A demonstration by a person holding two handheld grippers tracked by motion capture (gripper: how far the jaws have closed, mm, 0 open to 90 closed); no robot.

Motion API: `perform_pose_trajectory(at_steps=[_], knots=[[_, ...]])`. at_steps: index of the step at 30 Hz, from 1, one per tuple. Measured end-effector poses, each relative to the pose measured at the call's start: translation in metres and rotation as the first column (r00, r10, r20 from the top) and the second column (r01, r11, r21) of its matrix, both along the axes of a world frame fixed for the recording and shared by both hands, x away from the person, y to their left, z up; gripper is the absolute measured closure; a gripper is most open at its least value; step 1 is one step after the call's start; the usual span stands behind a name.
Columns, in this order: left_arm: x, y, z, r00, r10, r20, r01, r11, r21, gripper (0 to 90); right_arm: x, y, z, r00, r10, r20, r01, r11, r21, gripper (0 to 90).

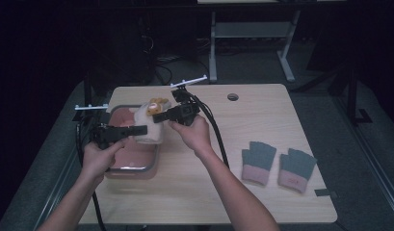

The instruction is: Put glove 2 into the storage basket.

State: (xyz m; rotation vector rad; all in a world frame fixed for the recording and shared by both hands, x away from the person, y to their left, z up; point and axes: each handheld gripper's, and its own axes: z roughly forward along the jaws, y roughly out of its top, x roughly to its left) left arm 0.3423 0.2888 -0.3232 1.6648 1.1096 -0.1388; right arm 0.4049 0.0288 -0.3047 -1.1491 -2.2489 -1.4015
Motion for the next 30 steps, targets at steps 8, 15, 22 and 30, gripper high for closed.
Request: perform_pose_trajectory(at_steps=[8,15,22,30], knots=[[0.001,0.014,-0.001,1.0,0.002,-0.008,-0.002,1.0,0.0,66.3,0.002,0.014,0.0,0.9999,0.011,-0.002,-0.011,1.0,0.005,80.6],[0.003,0.025,-0.005,0.9997,-0.001,-0.026,0.002,1.0,0.006,66.3,0.004,0.025,-0.006,0.9997,0.018,-0.015,-0.018,1.0,0.014,80.5],[0.002,0.034,-0.005,0.9993,0.01,-0.036,-0.009,0.9997,0.023,66.3,0.006,0.035,-0.01,0.9994,0.027,-0.023,-0.026,1.0,0.015,80.6],[0.003,0.045,-0.008,0.9983,0.023,-0.054,-0.02,0.9983,0.054,66.3,0.009,0.049,-0.018,0.9987,0.041,-0.03,-0.04,0.999,0.016,80.6]])
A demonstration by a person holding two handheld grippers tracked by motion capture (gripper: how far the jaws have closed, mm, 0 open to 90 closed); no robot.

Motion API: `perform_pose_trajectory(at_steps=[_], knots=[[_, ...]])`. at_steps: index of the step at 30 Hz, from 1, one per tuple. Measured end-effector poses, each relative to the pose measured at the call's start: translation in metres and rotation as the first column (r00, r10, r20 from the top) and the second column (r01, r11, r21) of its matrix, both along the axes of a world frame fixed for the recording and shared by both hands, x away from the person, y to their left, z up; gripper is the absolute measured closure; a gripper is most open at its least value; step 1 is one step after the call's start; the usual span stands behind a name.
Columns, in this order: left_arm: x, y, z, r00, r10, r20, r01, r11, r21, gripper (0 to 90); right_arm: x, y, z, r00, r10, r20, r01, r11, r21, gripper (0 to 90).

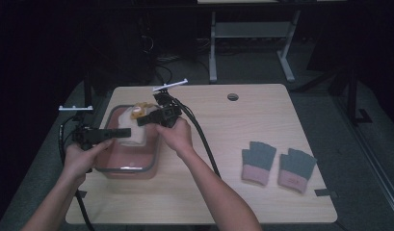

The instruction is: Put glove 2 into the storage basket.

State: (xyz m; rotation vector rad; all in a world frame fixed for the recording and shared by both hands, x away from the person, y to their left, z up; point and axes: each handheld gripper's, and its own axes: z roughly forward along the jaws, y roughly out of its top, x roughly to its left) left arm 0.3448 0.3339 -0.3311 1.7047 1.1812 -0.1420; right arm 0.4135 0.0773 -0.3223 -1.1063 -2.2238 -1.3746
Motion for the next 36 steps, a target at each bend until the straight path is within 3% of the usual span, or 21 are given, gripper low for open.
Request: perform_pose_trajectory(at_steps=[12,20,28,36], knots=[[0.0,0.016,-0.017,0.9987,0.022,-0.046,-0.021,0.9998,0.002,66.3,0.005,0.019,-0.021,0.9994,0.014,-0.03,-0.014,1.0,-0.007,80.6],[0.003,0.024,-0.037,0.9926,0.043,-0.114,-0.041,0.9989,0.024,66.4,0.011,0.032,-0.045,0.9963,0.026,-0.082,-0.028,0.999,-0.021,80.6],[0.007,0.026,-0.052,0.986,0.049,-0.159,-0.039,0.997,0.066,66.4,0.014,0.041,-0.066,0.9926,0.028,-0.118,-0.034,0.998,-0.049,80.5],[0.01,0.023,-0.064,0.975,0.053,-0.216,-0.024,0.9909,0.132,66.3,0.015,0.048,-0.08,0.9899,0.04,-0.136,-0.058,0.99,-0.126,80.4]])
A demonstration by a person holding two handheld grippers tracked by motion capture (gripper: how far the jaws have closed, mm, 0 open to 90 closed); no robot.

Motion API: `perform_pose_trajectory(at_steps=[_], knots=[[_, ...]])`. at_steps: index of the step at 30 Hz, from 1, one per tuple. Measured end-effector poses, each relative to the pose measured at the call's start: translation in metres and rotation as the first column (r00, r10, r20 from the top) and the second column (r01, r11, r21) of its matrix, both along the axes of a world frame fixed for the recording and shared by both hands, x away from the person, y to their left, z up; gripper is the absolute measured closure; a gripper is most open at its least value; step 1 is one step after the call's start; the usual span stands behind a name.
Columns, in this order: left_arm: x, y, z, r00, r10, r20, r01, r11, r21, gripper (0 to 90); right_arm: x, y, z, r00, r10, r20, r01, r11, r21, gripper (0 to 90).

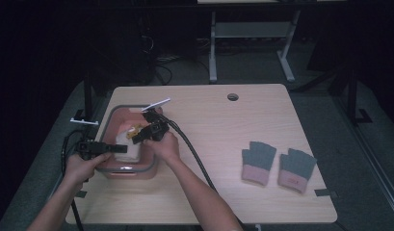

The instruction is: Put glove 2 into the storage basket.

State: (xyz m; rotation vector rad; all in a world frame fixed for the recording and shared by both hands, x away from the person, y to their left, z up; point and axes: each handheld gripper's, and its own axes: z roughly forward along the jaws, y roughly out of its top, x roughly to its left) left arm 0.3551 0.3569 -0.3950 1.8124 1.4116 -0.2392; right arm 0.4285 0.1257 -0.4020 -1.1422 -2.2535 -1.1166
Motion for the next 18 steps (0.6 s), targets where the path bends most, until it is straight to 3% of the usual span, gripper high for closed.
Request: perform_pose_trajectory(at_steps=[4,18], knots=[[0.0005,-0.0006,-0.003,0.9999,0.004,-0.017,-0.004,0.9997,0.022,66.4,-0.0001,0.0025,-0.0026,0.9999,0.003,-0.014,-0.003,1.0,-0.024,79.6],[0.0019,-0.004,-0.0105,0.9986,0.028,-0.045,-0.024,0.996,0.086,66.4,0.0004,0.0035,0.0029,0.9998,0.0,0.019,0.002,0.997,-0.075,74.9]])
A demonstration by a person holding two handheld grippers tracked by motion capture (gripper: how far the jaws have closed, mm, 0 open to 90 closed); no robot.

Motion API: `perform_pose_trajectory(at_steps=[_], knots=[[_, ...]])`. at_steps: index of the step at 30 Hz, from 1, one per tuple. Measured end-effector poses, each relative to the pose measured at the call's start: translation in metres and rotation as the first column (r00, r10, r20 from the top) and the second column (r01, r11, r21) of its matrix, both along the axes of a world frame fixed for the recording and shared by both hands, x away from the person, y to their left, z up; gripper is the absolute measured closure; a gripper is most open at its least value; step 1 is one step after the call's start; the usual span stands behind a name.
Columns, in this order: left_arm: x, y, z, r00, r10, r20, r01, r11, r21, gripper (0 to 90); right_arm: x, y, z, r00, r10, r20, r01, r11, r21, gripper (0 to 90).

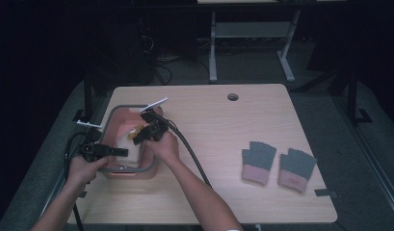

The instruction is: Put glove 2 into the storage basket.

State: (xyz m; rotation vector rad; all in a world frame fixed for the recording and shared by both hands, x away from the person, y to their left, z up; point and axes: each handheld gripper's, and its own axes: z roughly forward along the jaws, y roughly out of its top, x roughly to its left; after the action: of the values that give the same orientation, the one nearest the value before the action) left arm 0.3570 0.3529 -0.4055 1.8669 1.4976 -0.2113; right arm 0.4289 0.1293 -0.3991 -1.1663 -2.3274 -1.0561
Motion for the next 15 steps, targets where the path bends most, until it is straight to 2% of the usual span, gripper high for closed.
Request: perform_pose_trajectory(at_steps=[8,13,15], knots=[[0.001,-0.003,-0.003,0.9999,0.008,-0.015,-0.007,0.9988,0.048,66.4,0.0,-0.003,0.007,0.9997,-0.006,0.024,0.007,0.999,-0.04,68.6],[0.002,-0.003,-0.007,0.9994,0.002,-0.035,0.002,0.9946,0.104,65.9,0.0,-0.008,0.011,0.9986,-0.03,0.044,0.031,0.999,-0.027,66.2],[0.002,-0.002,-0.008,0.9988,0.006,-0.048,-0.002,0.9958,0.091,65.1,0.001,-0.011,0.014,0.9981,-0.042,0.046,0.043,0.999,-0.019,66.2]])
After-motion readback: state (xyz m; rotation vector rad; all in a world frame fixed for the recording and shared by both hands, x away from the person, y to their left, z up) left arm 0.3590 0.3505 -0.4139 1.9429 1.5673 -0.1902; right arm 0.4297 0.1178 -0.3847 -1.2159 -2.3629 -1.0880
